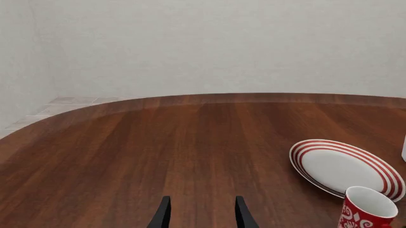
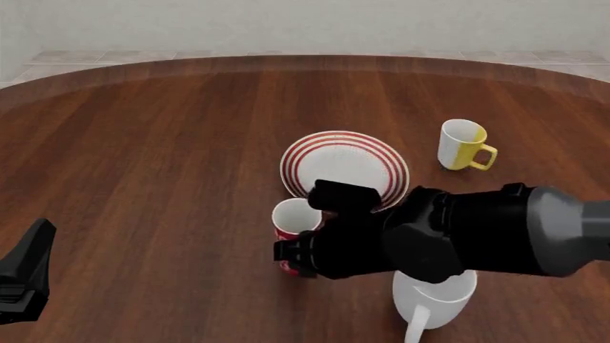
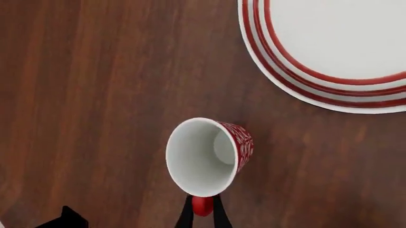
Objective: Pick up the red mug and put it on the plate
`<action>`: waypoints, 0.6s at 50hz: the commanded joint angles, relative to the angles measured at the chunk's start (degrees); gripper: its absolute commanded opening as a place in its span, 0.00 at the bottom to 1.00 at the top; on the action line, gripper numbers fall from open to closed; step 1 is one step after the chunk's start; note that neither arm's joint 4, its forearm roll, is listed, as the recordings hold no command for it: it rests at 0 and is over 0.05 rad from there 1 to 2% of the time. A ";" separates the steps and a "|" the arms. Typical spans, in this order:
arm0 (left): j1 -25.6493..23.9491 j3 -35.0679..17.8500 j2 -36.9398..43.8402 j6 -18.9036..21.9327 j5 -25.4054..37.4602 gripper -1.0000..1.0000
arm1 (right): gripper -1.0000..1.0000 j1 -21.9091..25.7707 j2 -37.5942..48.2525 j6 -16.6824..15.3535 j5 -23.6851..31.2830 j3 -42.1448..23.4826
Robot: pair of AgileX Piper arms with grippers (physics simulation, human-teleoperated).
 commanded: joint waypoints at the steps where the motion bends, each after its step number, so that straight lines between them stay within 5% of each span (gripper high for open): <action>1: 0.01 0.00 -0.01 0.01 0.00 1.00 | 0.00 -1.62 -3.06 -2.31 0.43 -0.96; 14: -0.01 0.00 0.00 0.00 0.00 1.00 | 0.00 -5.31 -9.05 -10.78 1.48 -2.33; 30: 0.00 0.00 0.00 0.00 0.00 1.00 | 0.00 -9.78 -14.43 -16.76 6.43 -8.65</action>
